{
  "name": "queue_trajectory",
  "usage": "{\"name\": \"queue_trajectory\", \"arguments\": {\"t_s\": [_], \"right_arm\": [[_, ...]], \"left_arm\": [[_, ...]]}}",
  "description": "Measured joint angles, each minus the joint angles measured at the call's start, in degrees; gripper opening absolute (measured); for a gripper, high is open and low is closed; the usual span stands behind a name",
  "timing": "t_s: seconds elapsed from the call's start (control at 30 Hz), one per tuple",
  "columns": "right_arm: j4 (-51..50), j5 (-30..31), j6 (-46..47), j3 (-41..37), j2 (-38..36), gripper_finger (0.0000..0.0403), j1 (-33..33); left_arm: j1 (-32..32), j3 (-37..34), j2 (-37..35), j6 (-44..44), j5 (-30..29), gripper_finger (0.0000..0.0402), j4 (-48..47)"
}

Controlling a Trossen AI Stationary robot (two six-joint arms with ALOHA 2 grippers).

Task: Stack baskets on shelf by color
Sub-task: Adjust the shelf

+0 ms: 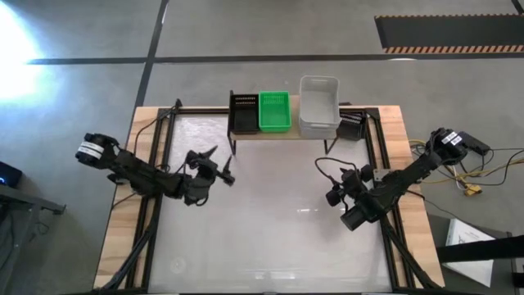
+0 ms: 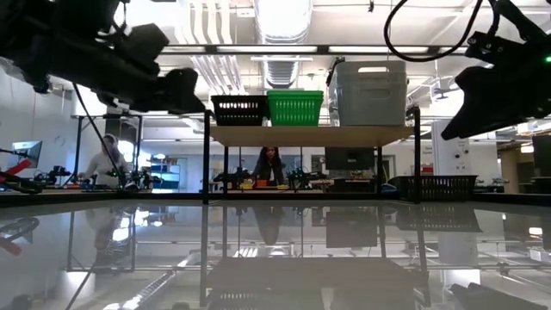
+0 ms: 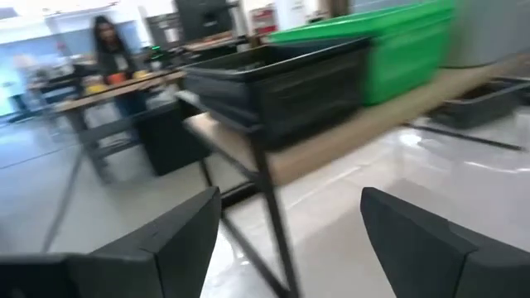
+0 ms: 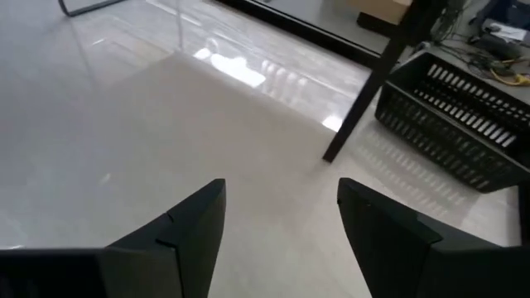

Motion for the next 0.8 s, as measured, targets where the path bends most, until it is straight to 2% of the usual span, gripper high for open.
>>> {"name": "queue_trajectory", "arguments": {"t_s": [0.17, 0.33, 0.6, 0.8], "right_arm": [[3.0, 1.1, -2.0, 0.0, 1.8, 0.0226, 0.0], [5.6, 1.4, -4.2, 0.0, 3.1, 0.0226, 0.0], [6.0, 1.9, -4.2, 0.0, 3.5, 0.0226, 0.0], [6.8, 2.0, -4.2, 0.0, 3.5, 0.0226, 0.0]], "left_arm": [[6.2, 0.0, 2.2, -0.5, 0.7, 0.0276, 2.1], [10.5, 0.0, 5.1, 1.8, 9.4, 0.0263, 10.5], [12.8, 0.0, 9.4, 2.9, 9.8, 0.0210, 20.6], [14.8, 0.7, 13.3, 2.6, 9.7, 0.0187, 25.6]]}}
